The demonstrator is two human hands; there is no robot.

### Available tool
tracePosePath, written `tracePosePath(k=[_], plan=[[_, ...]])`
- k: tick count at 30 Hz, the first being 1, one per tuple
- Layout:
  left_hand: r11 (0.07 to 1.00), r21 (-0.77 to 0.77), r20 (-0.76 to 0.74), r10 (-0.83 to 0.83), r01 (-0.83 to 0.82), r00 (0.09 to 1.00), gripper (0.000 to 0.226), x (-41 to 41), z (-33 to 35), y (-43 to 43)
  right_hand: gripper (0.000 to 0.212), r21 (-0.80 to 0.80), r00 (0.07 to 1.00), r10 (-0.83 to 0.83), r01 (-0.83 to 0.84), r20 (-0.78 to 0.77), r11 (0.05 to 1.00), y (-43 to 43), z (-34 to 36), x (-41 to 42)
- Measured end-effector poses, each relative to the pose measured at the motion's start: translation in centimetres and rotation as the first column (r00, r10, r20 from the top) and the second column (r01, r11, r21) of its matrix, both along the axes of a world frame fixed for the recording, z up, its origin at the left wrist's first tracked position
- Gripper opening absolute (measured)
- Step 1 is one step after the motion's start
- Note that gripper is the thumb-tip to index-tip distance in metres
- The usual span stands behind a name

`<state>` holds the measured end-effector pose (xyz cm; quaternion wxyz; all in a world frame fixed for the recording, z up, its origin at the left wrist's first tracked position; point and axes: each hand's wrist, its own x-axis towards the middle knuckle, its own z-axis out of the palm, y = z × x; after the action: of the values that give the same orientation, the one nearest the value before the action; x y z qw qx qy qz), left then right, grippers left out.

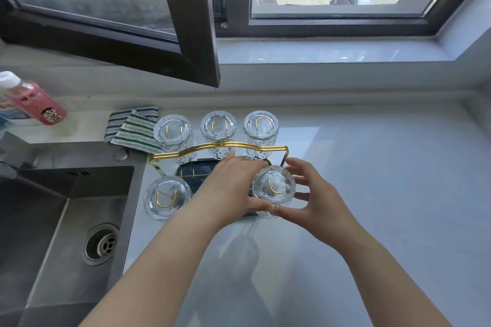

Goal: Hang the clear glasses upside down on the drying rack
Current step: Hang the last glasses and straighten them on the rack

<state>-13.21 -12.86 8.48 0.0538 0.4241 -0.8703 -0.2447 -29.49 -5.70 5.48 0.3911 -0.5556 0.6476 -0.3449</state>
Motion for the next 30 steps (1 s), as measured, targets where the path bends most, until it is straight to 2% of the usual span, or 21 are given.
tracePosePath(k=[14, 23, 26, 30], plan=[[0.999, 0.023, 0.034, -0.029, 0.028, 0.999, 0.079, 0.0, -0.5, -0.1, 0.081, -0.009, 0.999, -0.018, 0.017, -0.037, 1.000, 0.3, 0.1, 0.1], [0.995, 0.096, -0.083, 0.031, -0.023, 0.996, 0.090, 2.5, 0.4, 0.1, 0.087, 0.028, 0.994, 0.039, -0.036, -0.104, 0.999, 0.4, -0.1, -0.3], [0.986, 0.149, -0.157, 0.095, -0.071, 0.983, 0.077, 5.3, 1.8, -0.1, 0.081, 0.019, 0.997, 0.035, -0.034, -0.074, 0.999, 0.4, 0.7, -1.3], [0.975, 0.162, -0.344, 0.200, -0.152, 0.917, 0.042, 7.3, 4.2, -1.6, 0.045, -0.109, 0.991, -0.118, 0.123, 0.056, 0.986, -2.0, 2.5, -3.0]])
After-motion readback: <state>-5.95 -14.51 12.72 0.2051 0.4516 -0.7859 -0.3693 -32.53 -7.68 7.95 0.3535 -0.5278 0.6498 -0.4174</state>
